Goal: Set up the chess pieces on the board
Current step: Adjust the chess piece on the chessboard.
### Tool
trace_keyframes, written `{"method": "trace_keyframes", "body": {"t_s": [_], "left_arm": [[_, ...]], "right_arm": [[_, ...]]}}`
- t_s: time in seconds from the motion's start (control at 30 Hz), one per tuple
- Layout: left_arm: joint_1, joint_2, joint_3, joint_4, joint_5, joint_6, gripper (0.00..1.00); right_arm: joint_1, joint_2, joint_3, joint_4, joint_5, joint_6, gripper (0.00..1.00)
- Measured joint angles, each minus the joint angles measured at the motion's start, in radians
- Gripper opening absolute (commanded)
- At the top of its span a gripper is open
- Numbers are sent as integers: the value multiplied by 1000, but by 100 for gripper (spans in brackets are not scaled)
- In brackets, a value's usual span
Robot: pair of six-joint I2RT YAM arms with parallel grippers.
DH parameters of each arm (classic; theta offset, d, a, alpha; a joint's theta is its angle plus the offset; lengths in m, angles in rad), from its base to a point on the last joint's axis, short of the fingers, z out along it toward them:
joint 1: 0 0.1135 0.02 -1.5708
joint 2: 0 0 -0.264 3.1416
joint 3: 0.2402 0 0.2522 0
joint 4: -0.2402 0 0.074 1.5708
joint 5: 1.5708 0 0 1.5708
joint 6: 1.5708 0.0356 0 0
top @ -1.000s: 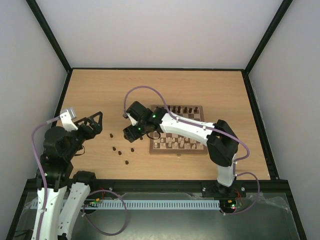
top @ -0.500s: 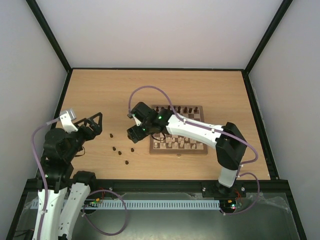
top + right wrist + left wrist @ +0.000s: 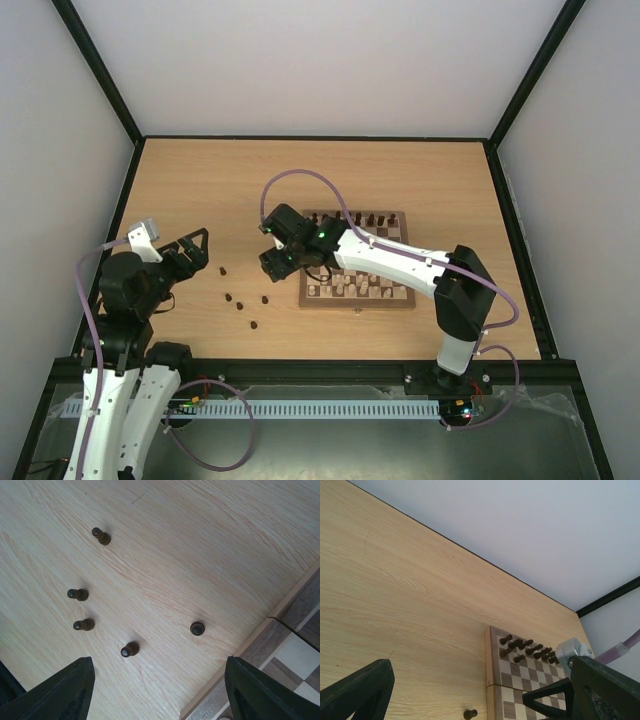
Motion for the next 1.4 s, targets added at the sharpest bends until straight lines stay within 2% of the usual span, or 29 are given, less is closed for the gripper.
{"method": "trace_keyframes", "body": {"t_s": [0.57, 0.8, 0.9, 1.1, 1.3, 1.4], "left_arm": [[0, -10, 0, -3, 0, 0, 100], [0, -10, 0, -3, 0, 0, 100], [0, -10, 0, -2, 0, 1, 99], [0, -8, 0, 0, 0, 1, 100], [0, 2, 0, 7, 0, 2, 100], [0, 9, 0, 15, 1, 3, 99]], "right_arm": [[23, 171, 59, -8, 50, 10, 47], [24, 236, 87, -42, 113, 13, 42], [24, 248, 87, -53, 145, 13, 45], [11, 230, 127, -71, 227, 13, 45], [-81, 98, 140, -84, 250, 8, 31], [-181, 3, 86, -82, 261, 9, 24]]}}
